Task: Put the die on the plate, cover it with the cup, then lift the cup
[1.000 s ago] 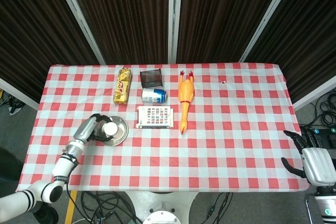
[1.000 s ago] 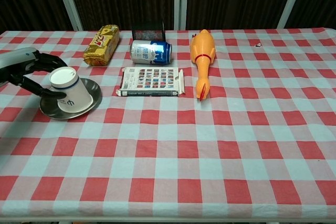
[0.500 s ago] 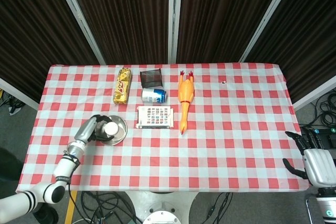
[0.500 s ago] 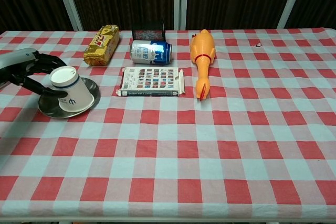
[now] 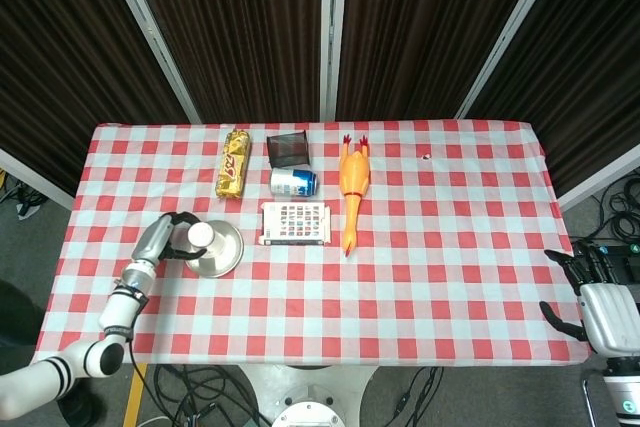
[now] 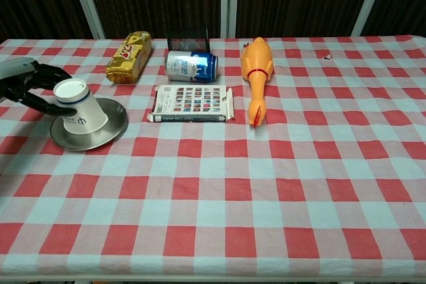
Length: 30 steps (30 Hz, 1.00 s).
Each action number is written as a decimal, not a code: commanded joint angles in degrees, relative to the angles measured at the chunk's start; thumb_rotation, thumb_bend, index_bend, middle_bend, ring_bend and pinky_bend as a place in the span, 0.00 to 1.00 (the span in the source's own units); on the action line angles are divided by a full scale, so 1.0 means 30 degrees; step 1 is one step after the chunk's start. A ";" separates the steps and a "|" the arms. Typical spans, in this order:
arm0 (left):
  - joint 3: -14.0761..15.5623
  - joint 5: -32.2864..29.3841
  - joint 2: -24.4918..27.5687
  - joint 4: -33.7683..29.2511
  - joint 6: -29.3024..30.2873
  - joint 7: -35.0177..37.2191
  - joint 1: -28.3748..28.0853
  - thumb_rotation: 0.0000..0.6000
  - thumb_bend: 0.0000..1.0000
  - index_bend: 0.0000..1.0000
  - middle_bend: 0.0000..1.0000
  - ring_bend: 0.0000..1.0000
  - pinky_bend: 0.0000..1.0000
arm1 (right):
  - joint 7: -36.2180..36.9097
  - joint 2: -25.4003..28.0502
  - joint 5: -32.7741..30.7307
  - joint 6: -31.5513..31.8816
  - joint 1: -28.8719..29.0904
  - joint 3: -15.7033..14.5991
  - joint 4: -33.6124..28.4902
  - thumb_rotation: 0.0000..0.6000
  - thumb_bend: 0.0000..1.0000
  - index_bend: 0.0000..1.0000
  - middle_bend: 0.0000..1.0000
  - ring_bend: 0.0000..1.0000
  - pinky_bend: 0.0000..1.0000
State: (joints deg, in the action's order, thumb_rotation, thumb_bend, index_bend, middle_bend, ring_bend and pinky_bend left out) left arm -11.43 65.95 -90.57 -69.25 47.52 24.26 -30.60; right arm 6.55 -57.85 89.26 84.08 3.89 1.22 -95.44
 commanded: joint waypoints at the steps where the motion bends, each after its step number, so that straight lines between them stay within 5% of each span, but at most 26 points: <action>1: 0.0588 0.1252 0.0521 -0.1501 0.0448 -0.0032 0.0257 1.00 0.21 0.49 0.37 0.23 0.09 | -0.0022 0.0029 -0.0054 -0.0015 -0.0003 0.0015 -0.0026 1.00 0.20 0.18 0.23 0.00 0.01; 15: -0.0387 -0.0294 -0.0024 0.0276 -0.0135 0.0237 -0.0081 1.00 0.21 0.49 0.37 0.23 0.09 | 0.0002 0.0091 -0.0028 0.0103 -0.0052 0.0046 -0.0068 1.00 0.20 0.18 0.23 0.00 0.01; 25: 0.0735 0.1634 0.0786 -0.1911 0.0116 0.0787 0.0375 1.00 0.20 0.49 0.37 0.23 0.09 | -0.0093 0.0090 -0.0012 0.0071 -0.0055 0.0023 -0.0124 1.00 0.20 0.18 0.23 0.00 0.01; 30: 0.0549 0.1465 0.0643 -0.1467 0.0111 0.0892 0.0276 1.00 0.21 0.49 0.37 0.23 0.09 | -0.0157 0.0144 -0.0017 0.0095 -0.0054 0.0050 -0.0201 1.00 0.20 0.18 0.23 0.00 0.01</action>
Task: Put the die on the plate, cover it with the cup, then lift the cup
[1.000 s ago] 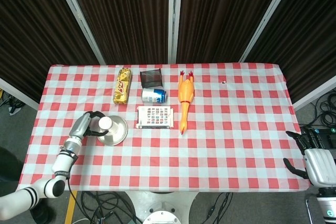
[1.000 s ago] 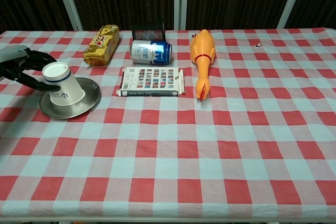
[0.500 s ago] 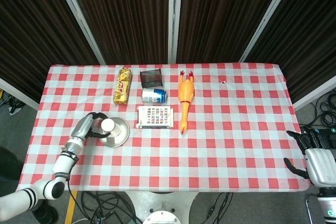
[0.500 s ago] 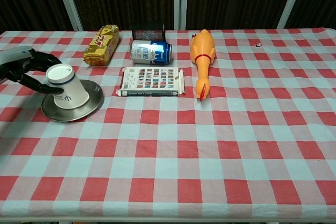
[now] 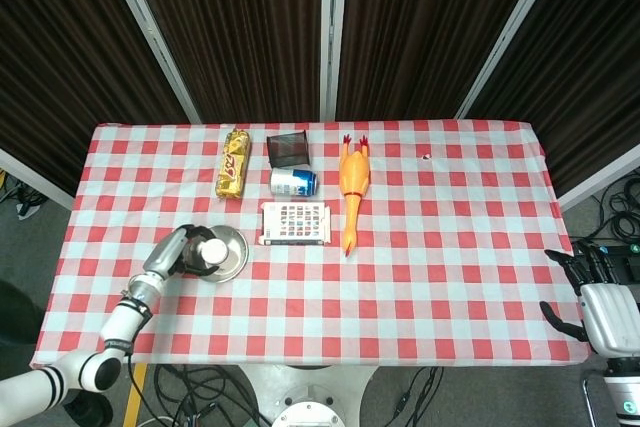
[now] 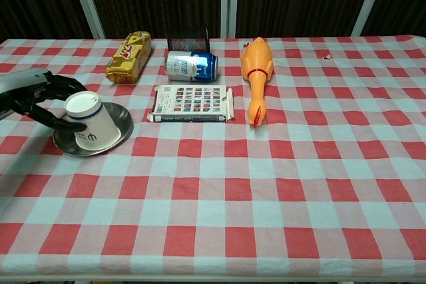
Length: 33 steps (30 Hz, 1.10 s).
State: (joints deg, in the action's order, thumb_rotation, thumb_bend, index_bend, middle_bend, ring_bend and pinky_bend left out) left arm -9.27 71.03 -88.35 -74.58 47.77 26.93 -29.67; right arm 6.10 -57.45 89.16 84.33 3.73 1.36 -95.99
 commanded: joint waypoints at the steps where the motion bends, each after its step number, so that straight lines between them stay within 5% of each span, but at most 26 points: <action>1: -0.0293 -0.0303 -0.0063 0.0313 0.0137 0.0118 -0.0003 1.00 0.21 0.49 0.37 0.23 0.09 | -0.0021 0.0023 0.0018 0.0028 -0.0005 0.0008 -0.0042 1.00 0.20 0.18 0.23 0.00 0.01; 8: -0.1225 -0.0690 0.0723 0.0021 0.1710 0.0806 0.0607 1.00 0.21 0.49 0.37 0.23 0.09 | -0.0082 0.0039 0.0029 0.0038 0.0003 0.0027 -0.0137 1.00 0.20 0.18 0.23 0.00 0.01; 20: -0.2409 -0.4335 -0.1255 0.4877 0.0227 -0.1233 -0.0149 1.00 0.20 0.49 0.37 0.23 0.09 | 0.0198 -0.0104 0.0078 0.0017 -0.0017 -0.0034 0.0164 1.00 0.20 0.18 0.23 0.00 0.01; 27: -0.2283 -0.3664 -0.1887 0.5844 0.0927 -0.2159 -0.0343 1.00 0.20 0.22 0.20 0.13 0.09 | 0.0222 -0.0083 0.0096 0.0104 -0.0040 -0.0006 0.0194 1.00 0.20 0.18 0.23 0.00 0.01; 33: -0.1509 -0.1346 -0.0647 0.4894 0.4404 -0.2767 0.0904 1.00 0.20 0.17 0.18 0.11 0.08 | 0.0236 -0.0072 -0.0043 0.0036 -0.0008 0.0057 0.0197 1.00 0.20 0.18 0.23 0.00 0.01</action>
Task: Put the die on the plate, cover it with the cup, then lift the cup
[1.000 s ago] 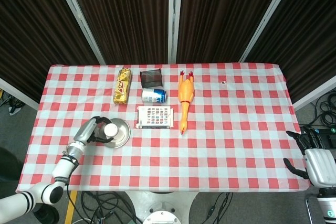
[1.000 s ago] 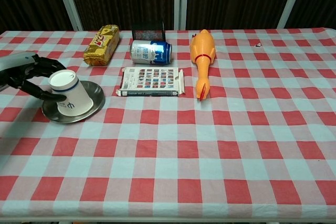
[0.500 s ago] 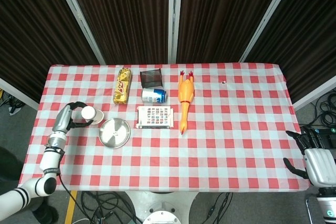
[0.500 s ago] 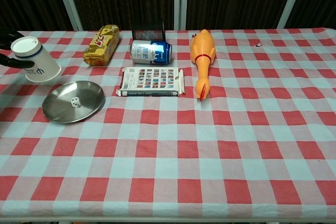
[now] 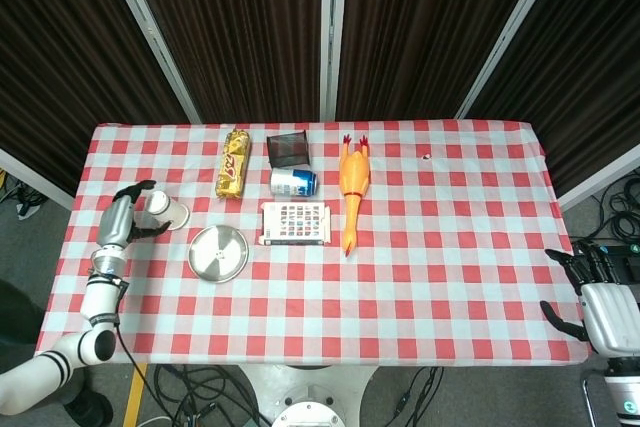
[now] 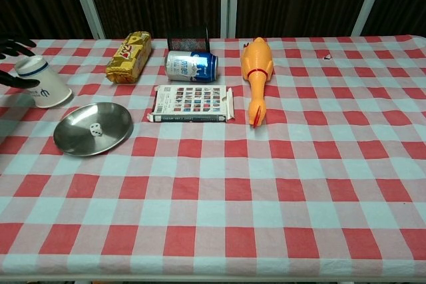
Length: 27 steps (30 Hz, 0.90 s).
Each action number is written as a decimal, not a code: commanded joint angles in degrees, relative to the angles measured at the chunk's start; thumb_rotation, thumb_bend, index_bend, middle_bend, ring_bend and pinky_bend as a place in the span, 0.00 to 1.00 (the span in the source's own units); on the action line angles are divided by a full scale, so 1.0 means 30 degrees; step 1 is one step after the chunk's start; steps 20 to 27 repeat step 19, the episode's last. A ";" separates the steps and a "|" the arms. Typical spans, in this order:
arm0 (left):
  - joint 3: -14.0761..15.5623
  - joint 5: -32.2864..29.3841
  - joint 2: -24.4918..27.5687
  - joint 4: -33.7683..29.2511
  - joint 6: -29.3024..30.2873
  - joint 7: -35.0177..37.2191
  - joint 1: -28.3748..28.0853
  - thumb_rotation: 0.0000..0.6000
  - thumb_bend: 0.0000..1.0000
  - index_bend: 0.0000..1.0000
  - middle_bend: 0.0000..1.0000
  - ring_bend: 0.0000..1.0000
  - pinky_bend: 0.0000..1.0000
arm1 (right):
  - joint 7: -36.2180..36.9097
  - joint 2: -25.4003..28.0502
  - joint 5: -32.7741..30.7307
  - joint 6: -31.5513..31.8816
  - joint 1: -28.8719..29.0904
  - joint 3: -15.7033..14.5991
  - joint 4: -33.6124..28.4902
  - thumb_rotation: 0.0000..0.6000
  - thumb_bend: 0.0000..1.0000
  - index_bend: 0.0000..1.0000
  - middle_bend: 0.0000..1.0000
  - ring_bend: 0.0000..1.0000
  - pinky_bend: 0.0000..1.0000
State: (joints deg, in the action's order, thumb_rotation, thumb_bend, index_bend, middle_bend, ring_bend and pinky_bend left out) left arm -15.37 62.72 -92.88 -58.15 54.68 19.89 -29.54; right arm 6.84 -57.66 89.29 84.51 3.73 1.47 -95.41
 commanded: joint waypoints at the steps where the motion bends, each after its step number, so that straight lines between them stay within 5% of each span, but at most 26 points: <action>1: 0.0656 0.1633 0.1211 -0.0812 0.2514 -0.0600 0.1122 1.00 0.20 0.17 0.18 0.11 0.08 | -0.0021 -0.0002 -0.0141 -0.0022 -0.0030 0.0026 0.0010 1.00 0.20 0.18 0.23 0.00 0.01; 13: 0.3407 0.4011 0.5125 -0.3599 0.7979 -0.5809 0.5125 1.00 0.20 0.20 0.18 0.11 0.07 | -0.1391 -0.0452 -0.0703 0.0551 -0.0406 0.0246 0.0144 1.00 0.20 0.18 0.21 0.00 0.02; 19: 0.4636 0.4499 0.6993 -0.7331 0.8870 -0.6405 0.6762 1.00 0.20 0.22 0.18 0.11 0.07 | -0.0995 -0.0585 0.0158 0.0649 -0.0305 0.0043 -0.0127 1.00 0.20 0.18 0.19 0.00 0.02; 27: 0.4636 0.4499 0.6993 -0.7331 0.8870 -0.6405 0.6762 1.00 0.20 0.22 0.18 0.11 0.07 | -0.0995 -0.0585 0.0158 0.0649 -0.0305 0.0043 -0.0127 1.00 0.20 0.18 0.19 0.00 0.02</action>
